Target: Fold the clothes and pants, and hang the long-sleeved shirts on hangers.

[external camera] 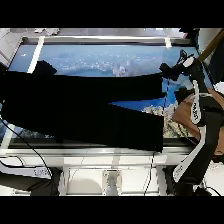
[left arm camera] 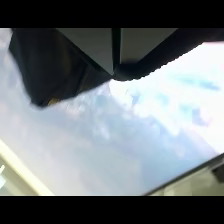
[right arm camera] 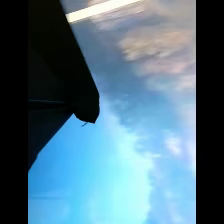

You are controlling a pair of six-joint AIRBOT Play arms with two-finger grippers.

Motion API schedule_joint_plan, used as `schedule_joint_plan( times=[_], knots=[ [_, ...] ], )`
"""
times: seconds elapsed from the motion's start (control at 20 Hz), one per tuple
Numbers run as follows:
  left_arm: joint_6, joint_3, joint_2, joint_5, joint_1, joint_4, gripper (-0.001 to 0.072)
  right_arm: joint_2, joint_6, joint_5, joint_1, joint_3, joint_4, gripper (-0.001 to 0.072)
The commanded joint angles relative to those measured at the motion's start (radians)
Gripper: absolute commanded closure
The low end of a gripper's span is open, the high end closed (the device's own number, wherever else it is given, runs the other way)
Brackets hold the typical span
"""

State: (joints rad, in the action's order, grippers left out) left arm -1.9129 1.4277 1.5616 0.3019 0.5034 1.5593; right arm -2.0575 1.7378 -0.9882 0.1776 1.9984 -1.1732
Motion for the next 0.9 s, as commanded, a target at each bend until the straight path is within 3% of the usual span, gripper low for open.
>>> schedule_joint_plan(
  times=[0.0, 0.35, 0.4, 0.45, 0.5, 0.55, 0.7, 0.85],
  knots=[
    [-0.048, 0.001, 0.012, -0.109, -0.005, 0.003, 0.0695, -0.007, 0.07, 0.131, -0.003, 0.001, -0.007, 0.0699],
    [-0.047, 0.001, 0.042, -0.116, -0.008, 0.003, 0.0692, -0.033, 0.087, 0.163, -0.003, 0.0, -0.009, 0.0698],
    [-0.047, 0.001, 0.041, -0.107, -0.011, 0.003, 0.0662, -0.032, 0.087, 0.161, -0.003, 0.0, -0.006, 0.0692],
    [-0.047, 0.001, 0.034, -0.092, -0.013, 0.004, 0.0424, -0.03, 0.087, 0.153, -0.003, 0.001, 0.012, 0.0548],
    [-0.047, 0.001, 0.019, -0.052, -0.013, 0.004, 0.0091, -0.024, 0.086, 0.129, 0.001, 0.008, 0.024, 0.0337],
    [-0.046, 0.001, -0.006, 0.008, -0.004, 0.004, 0.0004, -0.014, 0.083, 0.088, 0.005, 0.019, 0.021, 0.0269],
    [0.108, 0.001, -0.146, 0.274, 0.056, 0.03, 0.0004, 0.082, 0.006, -0.095, 0.03, 0.03, -0.03, 0.0269],
    [0.229, -0.012, -0.321, 0.6, 0.152, 0.182, 0.0004, 0.233, -0.129, -0.352, 0.044, 0.029, -0.146, 0.027]
  ],
)
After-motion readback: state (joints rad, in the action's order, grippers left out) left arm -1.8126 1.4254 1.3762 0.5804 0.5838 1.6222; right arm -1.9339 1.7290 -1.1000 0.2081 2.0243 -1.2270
